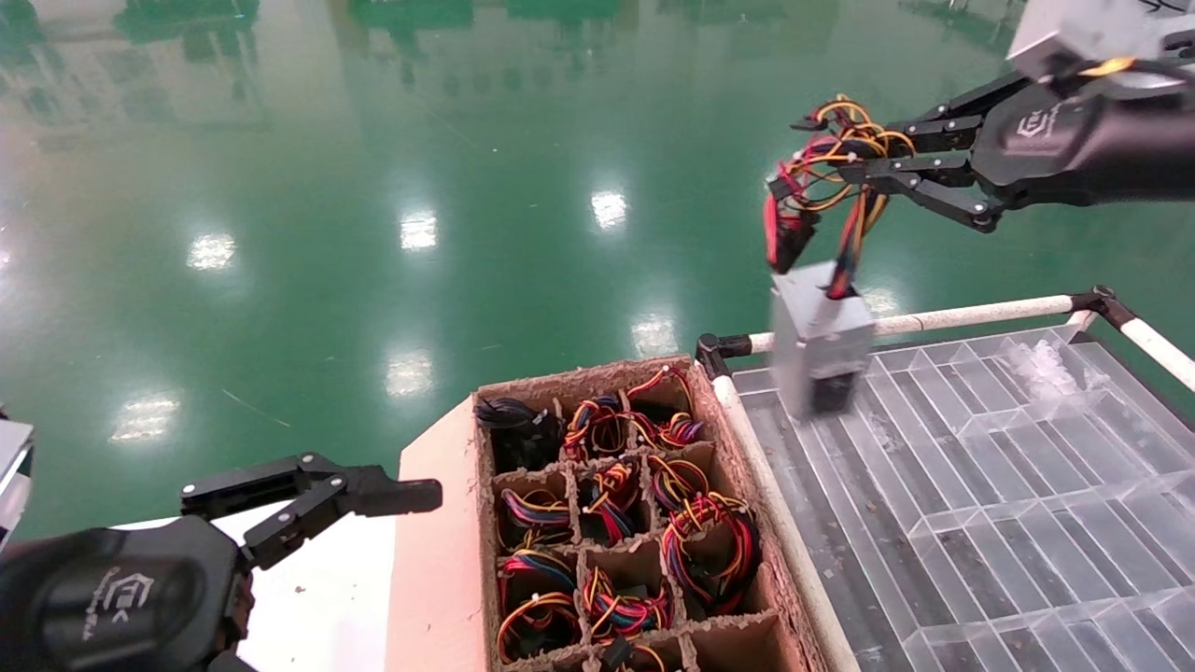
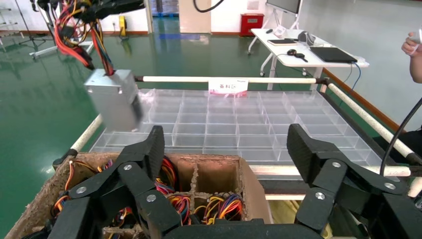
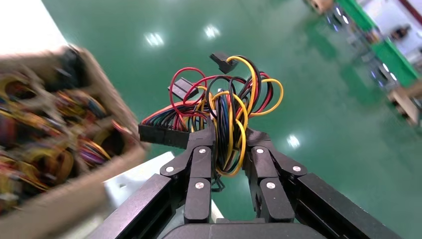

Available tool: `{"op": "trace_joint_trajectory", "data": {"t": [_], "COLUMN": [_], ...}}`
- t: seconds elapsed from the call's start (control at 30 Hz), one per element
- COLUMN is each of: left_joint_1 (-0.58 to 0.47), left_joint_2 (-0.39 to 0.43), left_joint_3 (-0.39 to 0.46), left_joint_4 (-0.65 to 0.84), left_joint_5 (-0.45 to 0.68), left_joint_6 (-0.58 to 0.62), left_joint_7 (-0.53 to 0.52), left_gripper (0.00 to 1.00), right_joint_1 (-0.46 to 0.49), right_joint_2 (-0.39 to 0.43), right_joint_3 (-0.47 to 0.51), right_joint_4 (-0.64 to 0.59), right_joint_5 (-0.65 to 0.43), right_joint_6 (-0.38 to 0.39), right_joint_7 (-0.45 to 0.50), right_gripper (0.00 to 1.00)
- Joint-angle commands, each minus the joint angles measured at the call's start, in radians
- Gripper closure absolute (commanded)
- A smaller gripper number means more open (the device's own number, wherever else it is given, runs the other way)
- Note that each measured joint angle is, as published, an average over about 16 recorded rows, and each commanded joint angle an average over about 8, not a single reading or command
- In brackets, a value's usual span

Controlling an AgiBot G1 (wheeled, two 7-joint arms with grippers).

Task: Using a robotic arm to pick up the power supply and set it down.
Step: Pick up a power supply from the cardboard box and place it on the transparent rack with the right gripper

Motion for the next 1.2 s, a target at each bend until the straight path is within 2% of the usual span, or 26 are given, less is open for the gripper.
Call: {"op": "trace_joint_trajectory", "data": {"t": [0.03,0.23,0.63,0.87,1.2], "left_joint_1": [0.000,0.000,0.000,0.000,-0.001], "left_joint_2": [0.000,0.000,-0.001,-0.001,-0.001], "left_joint_3": [0.000,0.001,0.001,0.002,0.002], "left_joint_4": [0.000,0.000,0.000,0.000,0.000], "left_joint_5": [0.000,0.000,-0.001,-0.001,-0.002], "left_joint_6": [0.000,0.000,-0.001,-0.001,-0.001], "left_joint_7": [0.000,0.000,0.001,0.001,0.001], "left_gripper": [0.00,0.00,0.00,0.00,0.00], "right_joint_1": [0.033,0.053,0.054,0.030,0.003], "right_joint_2": [-0.026,-0.077,-0.166,-0.207,-0.215], "right_joint_3": [-0.023,-0.059,-0.083,-0.072,-0.044], "right_joint_4": [-0.078,-0.197,-0.352,-0.421,-0.486], "right_joint_5": [-0.049,-0.108,-0.142,-0.124,-0.085], "right_joint_6": [0.029,0.067,0.141,0.179,0.243], "right_joint_7": [-0.043,-0.146,-0.299,-0.349,-0.392], "right_gripper": [1.00,1.00,1.00,1.00,1.00]}}
